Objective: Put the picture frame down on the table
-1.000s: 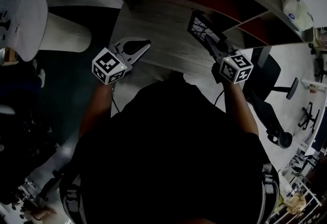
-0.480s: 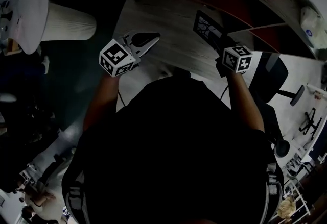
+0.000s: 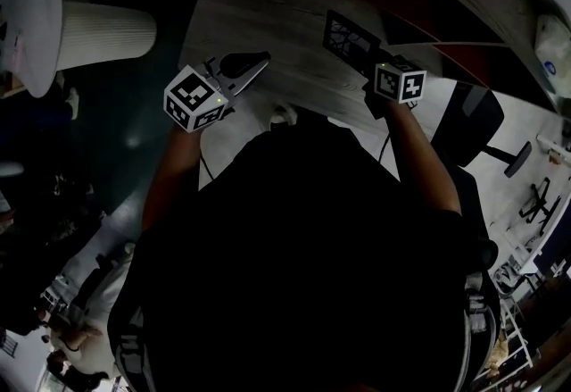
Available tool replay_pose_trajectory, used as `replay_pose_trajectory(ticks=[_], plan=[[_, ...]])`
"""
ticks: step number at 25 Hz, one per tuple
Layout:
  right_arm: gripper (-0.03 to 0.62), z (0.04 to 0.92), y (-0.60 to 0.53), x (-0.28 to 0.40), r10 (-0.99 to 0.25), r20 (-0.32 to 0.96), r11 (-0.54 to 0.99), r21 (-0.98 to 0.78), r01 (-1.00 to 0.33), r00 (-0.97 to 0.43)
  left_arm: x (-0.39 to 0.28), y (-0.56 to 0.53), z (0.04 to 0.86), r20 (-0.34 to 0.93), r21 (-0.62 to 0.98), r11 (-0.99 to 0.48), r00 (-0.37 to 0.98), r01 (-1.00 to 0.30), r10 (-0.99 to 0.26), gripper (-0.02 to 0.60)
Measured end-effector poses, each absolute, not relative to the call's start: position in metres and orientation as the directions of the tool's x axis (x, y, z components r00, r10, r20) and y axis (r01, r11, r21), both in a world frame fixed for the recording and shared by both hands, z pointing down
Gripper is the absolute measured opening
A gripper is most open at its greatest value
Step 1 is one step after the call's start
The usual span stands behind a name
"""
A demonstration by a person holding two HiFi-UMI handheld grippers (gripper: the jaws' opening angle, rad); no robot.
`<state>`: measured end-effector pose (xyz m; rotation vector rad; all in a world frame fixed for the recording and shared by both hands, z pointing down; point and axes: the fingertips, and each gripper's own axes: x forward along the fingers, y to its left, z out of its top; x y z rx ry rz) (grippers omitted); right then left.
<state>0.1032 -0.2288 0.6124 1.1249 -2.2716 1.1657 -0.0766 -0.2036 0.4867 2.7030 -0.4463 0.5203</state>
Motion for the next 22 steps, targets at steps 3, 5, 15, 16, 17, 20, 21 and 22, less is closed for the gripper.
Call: replay_pose_trajectory(ticks=[3, 5, 15, 16, 17, 20, 21, 22], plan=[[0.015, 0.637, -0.234, 0.107, -0.456, 0.634, 0.340, -0.525, -0.780, -0.625, -0.071, -0.201, 0.499, 0.424, 0.295, -0.877, 0.875, -0.380, -0.236, 0.017], [0.015, 0.655, -0.236, 0.109, -0.427, 0.652, 0.334, -0.529, -0.780, -0.626, -0.067, -0.200, 0.504, 0.434, 0.297, -0.874, 0.869, -0.385, -0.235, 0.017], [0.015, 0.719, -0.237, 0.100, -0.312, 0.694, 0.256, -0.597, -0.760, -0.649, -0.064, -0.203, 0.522, 0.476, 0.323, -0.855, 0.850, -0.406, -0.224, 0.017], [0.015, 0.724, -0.236, 0.101, -0.302, 0.699, 0.250, -0.599, -0.761, -0.648, -0.063, -0.202, 0.524, 0.479, 0.328, -0.853, 0.850, -0.406, -0.220, 0.017], [0.015, 0.730, -0.235, 0.102, -0.292, 0.703, 0.241, -0.602, -0.761, -0.649, -0.060, -0.202, 0.527, 0.481, 0.334, -0.851, 0.850, -0.406, -0.217, 0.017], [0.015, 0.753, -0.237, 0.111, -0.269, 0.708, 0.209, -0.619, -0.757, -0.653, -0.050, -0.203, 0.541, 0.484, 0.347, -0.844, 0.849, -0.410, -0.213, 0.017], [0.015, 0.759, -0.238, 0.115, -0.264, 0.710, 0.200, -0.621, -0.758, -0.652, -0.046, -0.205, 0.544, 0.485, 0.350, -0.842, 0.848, -0.411, -0.212, 0.017], [0.015, 0.764, -0.240, 0.117, -0.257, 0.714, 0.194, -0.622, -0.759, -0.651, -0.044, -0.206, 0.546, 0.486, 0.353, -0.840, 0.848, -0.412, -0.212, 0.017]])
